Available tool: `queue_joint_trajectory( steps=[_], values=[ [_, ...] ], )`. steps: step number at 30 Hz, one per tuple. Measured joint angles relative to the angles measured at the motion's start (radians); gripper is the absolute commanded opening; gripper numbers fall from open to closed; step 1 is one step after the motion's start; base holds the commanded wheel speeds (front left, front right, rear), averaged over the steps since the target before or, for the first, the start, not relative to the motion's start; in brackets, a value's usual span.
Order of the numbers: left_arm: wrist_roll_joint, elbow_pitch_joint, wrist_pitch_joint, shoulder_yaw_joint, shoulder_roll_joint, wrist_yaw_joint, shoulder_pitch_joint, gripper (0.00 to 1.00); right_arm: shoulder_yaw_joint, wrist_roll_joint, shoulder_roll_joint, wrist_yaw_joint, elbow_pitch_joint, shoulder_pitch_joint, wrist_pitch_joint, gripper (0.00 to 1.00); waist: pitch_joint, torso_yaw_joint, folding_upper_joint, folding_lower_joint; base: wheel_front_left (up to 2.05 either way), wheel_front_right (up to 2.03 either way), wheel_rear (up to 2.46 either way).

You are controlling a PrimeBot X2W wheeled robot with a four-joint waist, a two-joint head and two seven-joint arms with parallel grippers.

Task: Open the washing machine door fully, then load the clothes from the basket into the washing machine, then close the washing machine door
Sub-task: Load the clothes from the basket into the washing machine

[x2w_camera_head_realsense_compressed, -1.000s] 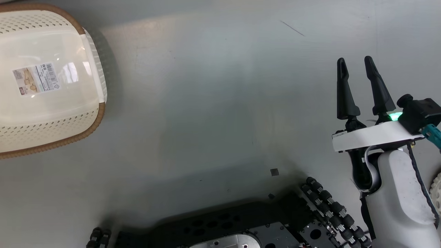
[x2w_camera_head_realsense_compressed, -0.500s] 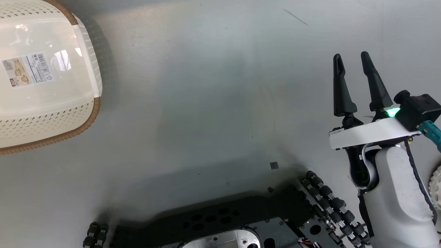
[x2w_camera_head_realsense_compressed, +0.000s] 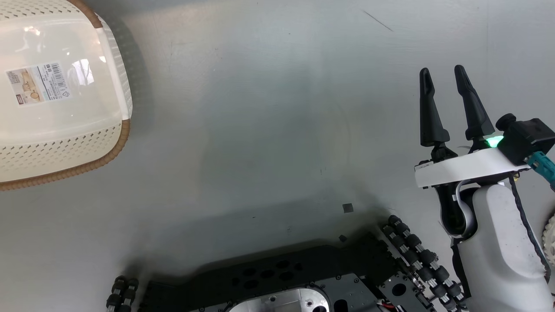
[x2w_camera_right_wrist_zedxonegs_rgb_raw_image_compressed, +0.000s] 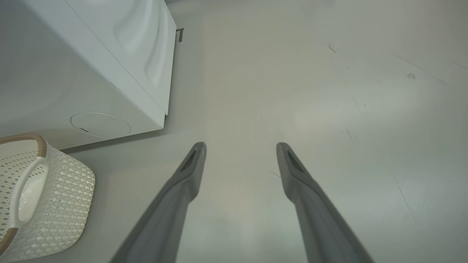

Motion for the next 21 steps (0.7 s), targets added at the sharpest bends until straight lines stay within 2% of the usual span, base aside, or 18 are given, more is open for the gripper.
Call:
queue_joint_trajectory(
  steps=[1,2,3,6,21],
  values=[
    [-0.007,0.011,0.001,0.005,-0.007,0.0,0.001,0.0,0.0,0.0,0.0,0.0,0.0,0.0,0.0,1.0,0.0,0.001,0.0,0.0,0.0,0.0,0.0],
    [-0.011,0.022,0.001,0.012,-0.015,0.0,0.002,0.78,0.0,0.0,0.0,0.0,0.001,0.0,0.0,1.0,0.0,0.003,0.0,0.0,0.0,0.0,0.0],
    [-0.02,0.046,0.001,0.019,-0.024,0.004,0.001,1.0,0.0,0.0,0.0,0.0,0.001,0.0,0.0,1.0,0.0,0.004,0.0,0.0,0.0,0.0,0.0],
    [-0.041,0.096,0.001,0.021,-0.033,0.005,0.005,1.0,0.0,0.0,0.0,0.0,0.004,-0.001,0.0,1.0,-0.001,0.008,0.0,0.0,0.0,0.0,0.0],
    [-0.059,0.171,0.001,0.018,-0.087,-0.005,0.024,1.0,-0.019,0.0,-0.001,-0.001,0.014,-0.013,0.0,1.0,-0.033,0.046,0.0,-0.0001,0.0,0.0,0.0]
  ],
)
